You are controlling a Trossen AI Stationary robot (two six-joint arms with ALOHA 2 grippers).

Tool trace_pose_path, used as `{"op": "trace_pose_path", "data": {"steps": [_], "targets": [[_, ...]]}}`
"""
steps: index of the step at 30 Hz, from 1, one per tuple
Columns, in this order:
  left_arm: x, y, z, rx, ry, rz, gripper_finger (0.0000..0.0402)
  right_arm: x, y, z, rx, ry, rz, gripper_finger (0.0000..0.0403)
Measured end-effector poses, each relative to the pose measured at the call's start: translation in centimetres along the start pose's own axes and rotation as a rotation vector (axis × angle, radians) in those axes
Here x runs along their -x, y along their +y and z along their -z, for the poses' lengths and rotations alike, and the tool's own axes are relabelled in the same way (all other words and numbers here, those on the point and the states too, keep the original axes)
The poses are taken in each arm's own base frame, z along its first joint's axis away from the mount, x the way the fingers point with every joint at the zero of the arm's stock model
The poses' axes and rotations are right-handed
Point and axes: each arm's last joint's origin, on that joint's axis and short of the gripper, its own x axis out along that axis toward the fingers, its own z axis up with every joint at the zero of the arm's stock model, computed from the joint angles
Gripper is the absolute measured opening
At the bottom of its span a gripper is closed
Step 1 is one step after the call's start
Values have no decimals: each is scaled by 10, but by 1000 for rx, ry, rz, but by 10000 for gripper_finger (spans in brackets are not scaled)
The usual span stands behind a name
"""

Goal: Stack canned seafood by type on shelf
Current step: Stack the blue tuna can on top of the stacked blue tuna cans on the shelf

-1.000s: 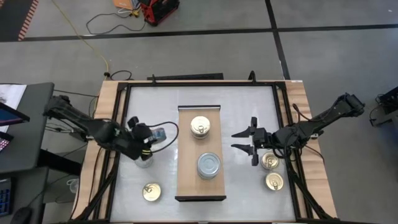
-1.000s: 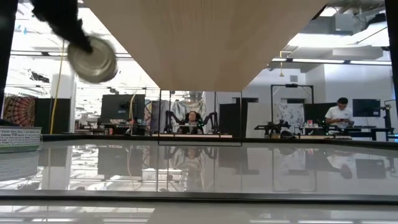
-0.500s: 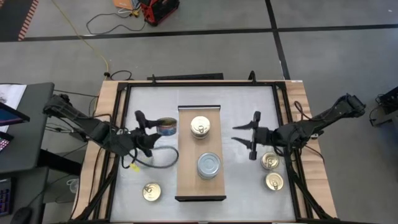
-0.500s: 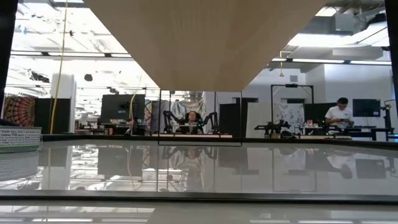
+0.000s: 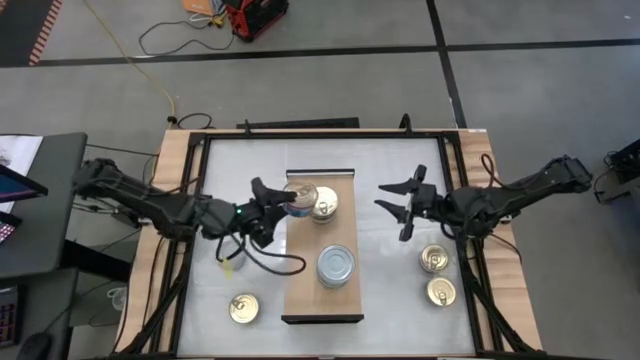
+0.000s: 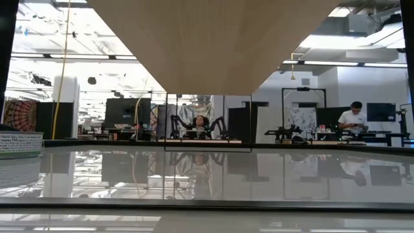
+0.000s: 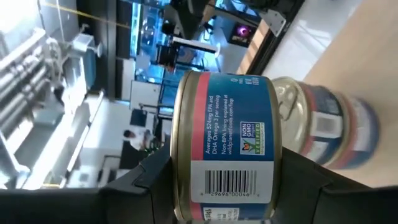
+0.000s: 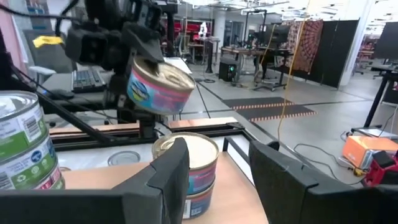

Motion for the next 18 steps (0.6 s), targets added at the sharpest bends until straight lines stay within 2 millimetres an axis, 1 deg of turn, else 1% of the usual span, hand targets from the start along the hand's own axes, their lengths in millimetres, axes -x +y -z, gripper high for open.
{"op": "trace_pose_path", "data": {"steps": [4,8,11,15,18], "targets": [[-10,1,9,-54,-17,27,196,8,-6,-5,-13,-14,0,195],[-20,1,17,-52,-23,46,196,14,-11,-8,-18,-21,0,195],[-25,0,17,-38,-89,69,196,14,-11,-7,-11,-12,-1,195],[-29,-6,18,-79,-112,108,196,12,-9,-5,-16,-3,-2,195],[-34,-6,17,-89,-164,115,196,9,-7,-3,-17,11,-3,195]]}}
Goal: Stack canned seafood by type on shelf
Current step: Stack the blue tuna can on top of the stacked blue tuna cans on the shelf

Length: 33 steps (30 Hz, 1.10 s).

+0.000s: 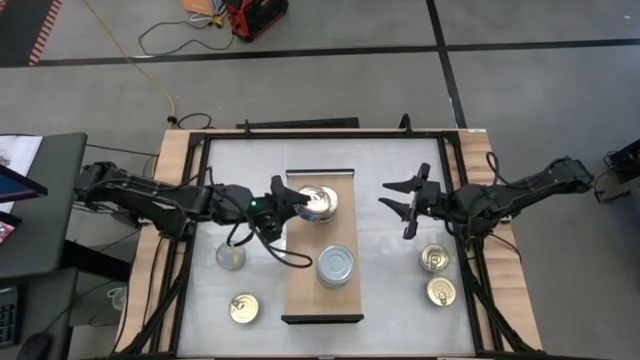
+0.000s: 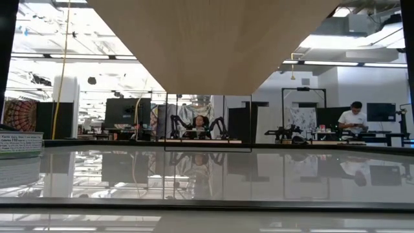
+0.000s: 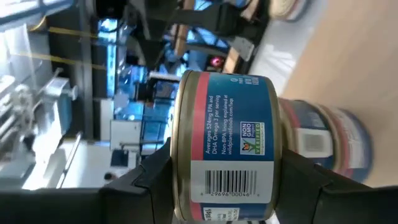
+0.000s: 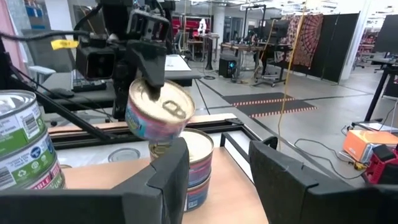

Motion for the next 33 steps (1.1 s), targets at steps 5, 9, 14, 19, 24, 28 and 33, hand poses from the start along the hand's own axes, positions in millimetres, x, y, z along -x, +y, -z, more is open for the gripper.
{"op": "trace_pose_path", "data": {"steps": [5,9,14,19,24,28,33], "targets": [[-13,-5,7,-12,35,13,196,-3,2,2,-3,7,-1,195],[-23,-7,13,-11,82,-1,196,-4,3,3,-4,10,-2,195],[-27,-5,18,24,108,-21,196,-5,4,5,-11,23,-6,195],[-27,-5,19,57,113,-21,201,-5,4,5,-17,25,-7,195],[-26,-12,20,47,133,38,224,-5,4,5,-36,25,-6,195],[-25,-13,17,56,161,35,241,-5,4,5,-46,22,-6,195],[-22,-7,15,71,161,40,245,-5,4,3,-55,12,-5,195]]}}
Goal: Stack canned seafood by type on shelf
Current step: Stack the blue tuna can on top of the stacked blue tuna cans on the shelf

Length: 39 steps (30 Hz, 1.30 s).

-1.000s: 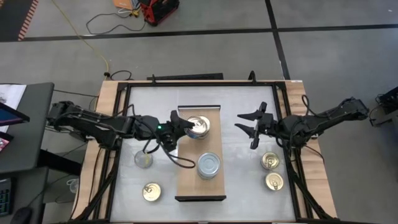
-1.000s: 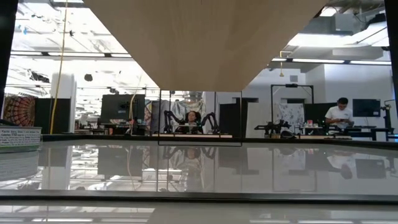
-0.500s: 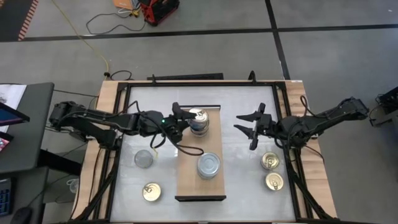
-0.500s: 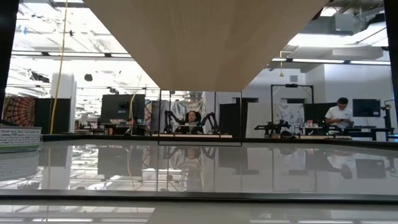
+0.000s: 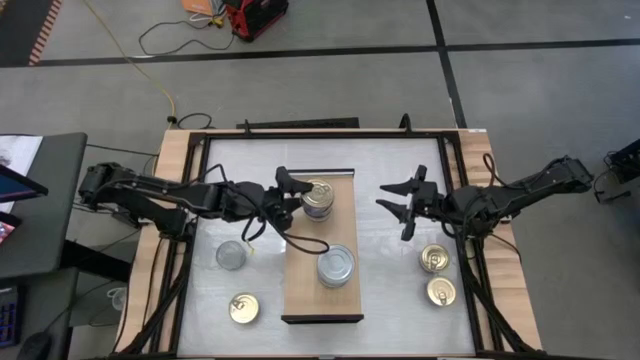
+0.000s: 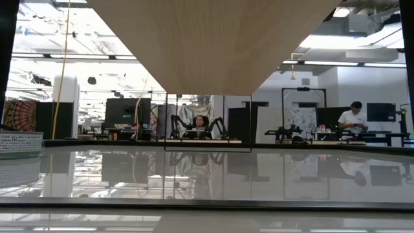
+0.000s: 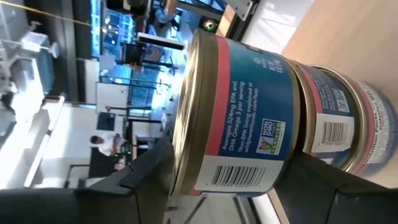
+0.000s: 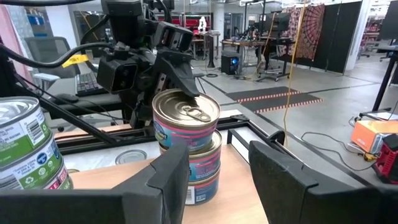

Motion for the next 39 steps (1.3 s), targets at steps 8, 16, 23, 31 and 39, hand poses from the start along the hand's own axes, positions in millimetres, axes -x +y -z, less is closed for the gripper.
{"op": "trace_pose_path", "data": {"steps": [8,16,23,31,39], "targets": [[2,6,2,39,50,49,246,-2,1,0,-4,-6,0,195],[3,7,1,-22,69,36,256,-5,3,3,5,7,5,195],[6,15,-2,-49,67,67,257,-5,2,3,-6,6,9,195],[18,40,-6,45,63,143,257,-5,2,3,-19,6,8,195],[19,39,-1,73,114,226,257,-5,3,1,-29,-9,7,195]]}}
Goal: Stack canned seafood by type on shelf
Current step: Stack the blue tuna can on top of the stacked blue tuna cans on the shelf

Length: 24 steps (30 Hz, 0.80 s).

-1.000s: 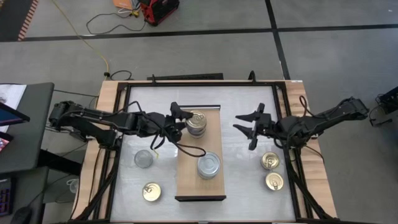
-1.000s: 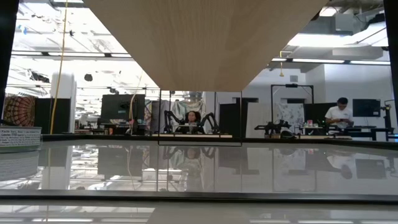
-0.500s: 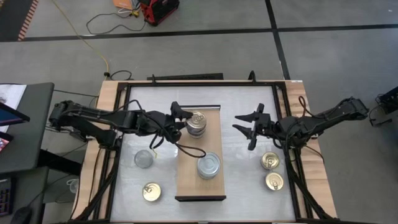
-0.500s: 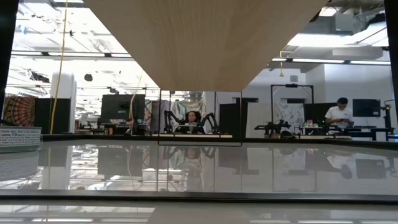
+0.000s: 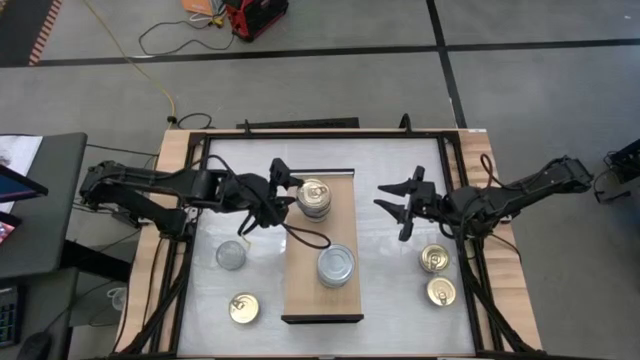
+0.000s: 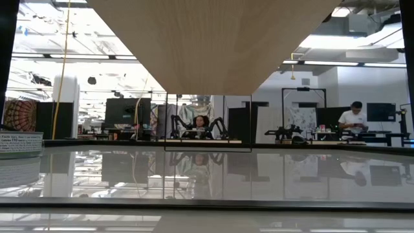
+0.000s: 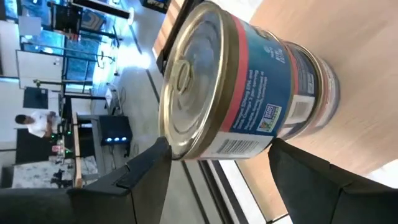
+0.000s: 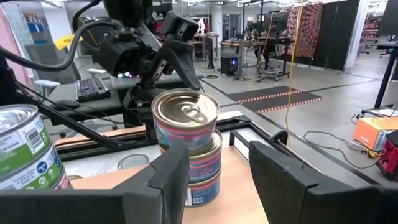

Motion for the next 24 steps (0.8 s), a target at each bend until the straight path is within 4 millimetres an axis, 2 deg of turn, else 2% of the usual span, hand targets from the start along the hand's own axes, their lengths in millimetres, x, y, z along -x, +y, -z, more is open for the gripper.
{"op": "trace_pose_path", "data": {"steps": [11,14,17,20,24], "targets": [[-1,4,7,63,52,-30,257,-1,1,1,-9,2,-3,195],[13,5,3,95,26,-47,257,0,2,1,-15,7,-9,195],[32,9,-4,199,3,-71,257,5,2,3,-39,39,-30,195],[47,5,-5,335,39,-12,257,13,-4,9,-82,201,-27,189],[55,-4,-7,543,31,120,257,21,-13,27,-161,461,22,174]]}}
